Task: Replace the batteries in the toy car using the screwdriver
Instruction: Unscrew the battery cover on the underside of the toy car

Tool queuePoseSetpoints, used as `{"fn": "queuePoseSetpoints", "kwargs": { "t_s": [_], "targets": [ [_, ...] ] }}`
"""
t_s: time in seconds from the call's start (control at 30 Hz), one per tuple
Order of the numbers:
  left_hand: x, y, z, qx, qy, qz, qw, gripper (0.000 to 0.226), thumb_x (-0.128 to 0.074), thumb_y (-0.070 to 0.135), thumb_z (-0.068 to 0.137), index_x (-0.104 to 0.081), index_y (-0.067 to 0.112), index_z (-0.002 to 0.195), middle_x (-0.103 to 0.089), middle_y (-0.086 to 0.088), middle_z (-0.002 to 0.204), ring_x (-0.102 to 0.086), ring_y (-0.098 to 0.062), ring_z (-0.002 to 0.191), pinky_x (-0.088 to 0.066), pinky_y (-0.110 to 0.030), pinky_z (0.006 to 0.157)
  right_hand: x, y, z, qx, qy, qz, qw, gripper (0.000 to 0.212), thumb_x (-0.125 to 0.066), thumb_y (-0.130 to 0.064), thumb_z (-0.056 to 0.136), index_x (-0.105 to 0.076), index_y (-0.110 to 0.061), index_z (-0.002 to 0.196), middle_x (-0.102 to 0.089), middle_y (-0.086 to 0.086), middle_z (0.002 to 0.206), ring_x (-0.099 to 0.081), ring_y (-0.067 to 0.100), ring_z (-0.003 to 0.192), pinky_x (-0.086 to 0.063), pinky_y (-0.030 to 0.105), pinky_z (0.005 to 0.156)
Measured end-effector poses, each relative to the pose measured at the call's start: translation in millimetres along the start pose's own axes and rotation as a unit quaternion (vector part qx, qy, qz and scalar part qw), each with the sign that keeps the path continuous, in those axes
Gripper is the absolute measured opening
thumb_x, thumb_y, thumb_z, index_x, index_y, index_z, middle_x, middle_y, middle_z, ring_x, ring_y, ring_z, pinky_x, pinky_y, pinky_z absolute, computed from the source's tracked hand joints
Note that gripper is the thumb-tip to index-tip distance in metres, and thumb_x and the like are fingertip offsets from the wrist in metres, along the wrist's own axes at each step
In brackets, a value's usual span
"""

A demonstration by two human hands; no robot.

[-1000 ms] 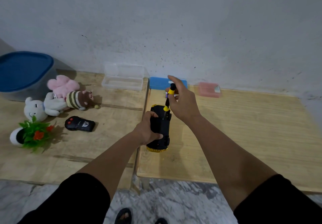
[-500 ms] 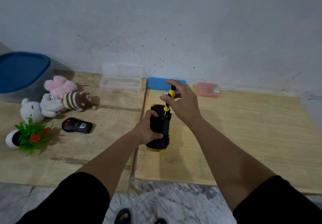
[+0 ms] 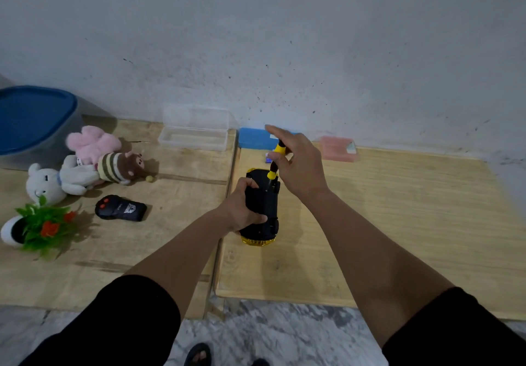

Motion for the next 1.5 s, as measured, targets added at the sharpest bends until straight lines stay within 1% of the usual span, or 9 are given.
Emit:
{"fn": "queuePoseSetpoints", "kwargs": {
  "t_s": [0.13, 0.33, 0.5, 0.67, 0.83, 1.1, 1.33, 1.43, 1.5],
  "targets": [
    [3, 1, 1, 0.008, 0.001, -0.005, 1.000, 0.060, -0.072, 0.002, 0.077, -0.030, 0.026, 0.112, -0.044, -0.006, 0.121, -0.051, -0.029, 0.107, -0.048, -0.027, 0.058, 1, 3, -1, -0.020, -0.016, 0.022, 0.999, 0.049, -0.053, -0.004, 0.089, -0.045, -0.021, 0.134, -0.062, 0.003, 0.108, -0.057, 0.014, 0.099, -0.044, 0.017, 0.078],
    [4, -1, 1, 0.025, -0.011, -0.006, 1.000, 0.059, -0.072, 0.002, 0.076, -0.031, 0.031, 0.108, -0.046, -0.010, 0.126, -0.052, -0.035, 0.111, -0.055, -0.038, 0.061, 4, 6, 0, -0.007, 0.002, -0.005, 1.000, 0.044, -0.065, -0.018, 0.086, -0.055, -0.025, 0.128, -0.051, 0.005, 0.098, -0.051, 0.015, 0.086, -0.033, 0.000, 0.076],
    [3, 3, -3, 0.018, -0.012, 0.008, 1.000, 0.059, -0.071, 0.002, 0.077, -0.030, 0.031, 0.108, -0.044, -0.008, 0.125, -0.052, -0.035, 0.110, -0.057, -0.045, 0.063, 4, 2, 0, -0.006, -0.016, 0.013, 1.000, 0.050, -0.052, 0.000, 0.085, -0.049, -0.019, 0.131, -0.061, 0.003, 0.111, -0.058, 0.020, 0.100, -0.047, 0.032, 0.089],
    [2, 6, -6, 0.022, -0.023, 0.003, 1.000, 0.059, -0.071, 0.002, 0.077, -0.030, 0.031, 0.110, -0.043, -0.004, 0.121, -0.051, -0.034, 0.110, -0.057, -0.050, 0.069, 4, 2, 0, -0.003, 0.010, 0.030, 0.999, 0.040, -0.066, -0.016, 0.085, -0.058, -0.022, 0.123, -0.061, 0.004, 0.102, -0.057, 0.015, 0.090, -0.048, 0.030, 0.087],
    [0, 7, -7, -0.001, -0.016, -0.017, 1.000, 0.065, -0.072, 0.001, 0.077, -0.030, 0.029, 0.117, -0.045, -0.007, 0.124, -0.052, -0.027, 0.106, -0.051, -0.027, 0.060, 20, 24, -3, -0.103, 0.125, 0.075, 0.984, 0.058, -0.053, -0.011, 0.093, -0.030, -0.023, 0.145, -0.058, 0.006, 0.118, -0.059, 0.018, 0.096, -0.043, 0.011, 0.080],
    [7, -15, 7, -0.036, 0.026, -0.024, 0.999, 0.080, -0.075, 0.002, 0.074, -0.029, 0.032, 0.131, -0.047, 0.000, 0.127, -0.057, -0.024, 0.110, -0.051, -0.046, 0.093, -36, 132, -88, -0.271, -0.083, -0.134, 0.950, 0.067, -0.048, -0.022, 0.097, -0.007, -0.027, 0.150, -0.048, 0.009, 0.126, -0.051, 0.026, 0.108, -0.040, 0.032, 0.085],
    [1, -31, 10, -0.019, 0.022, -0.047, 0.998, 0.084, -0.076, 0.003, 0.073, -0.028, 0.040, 0.132, -0.047, -0.002, 0.132, -0.058, -0.026, 0.110, -0.053, -0.046, 0.090, -52, 146, -96, -0.241, -0.099, -0.195, 0.946, 0.058, -0.044, -0.026, 0.097, -0.017, -0.027, 0.149, -0.042, 0.007, 0.134, -0.041, 0.025, 0.117, -0.040, 0.033, 0.092],
    [-3, -31, 10, -0.017, 0.023, -0.034, 0.999, 0.087, -0.078, 0.005, 0.072, -0.027, 0.042, 0.133, -0.048, -0.003, 0.133, -0.058, -0.027, 0.111, -0.052, -0.048, 0.091, -41, 119, -78, -0.093, 0.016, -0.191, 0.977, 0.047, -0.042, -0.034, 0.094, -0.045, -0.016, 0.137, -0.056, 0.012, 0.119, -0.051, 0.031, 0.105, -0.050, 0.041, 0.082],
    [-8, -27, 10, -0.031, 0.032, -0.027, 0.999, 0.088, -0.077, 0.005, 0.072, -0.026, 0.038, 0.136, -0.044, -0.002, 0.135, -0.056, -0.025, 0.112, -0.052, -0.044, 0.092, -43, 95, -64, 0.006, -0.004, -0.183, 0.983, 0.046, -0.039, -0.039, 0.091, -0.054, -0.019, 0.130, -0.058, 0.009, 0.119, -0.053, 0.029, 0.106, -0.048, 0.040, 0.082]
  ]
}}
Point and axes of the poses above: each hand's wrist, its own z-axis towards the middle knuckle, its own x-axis out of the back of the hand, y = z × x, the point moved 5 cm from there along z, towards the middle knuckle
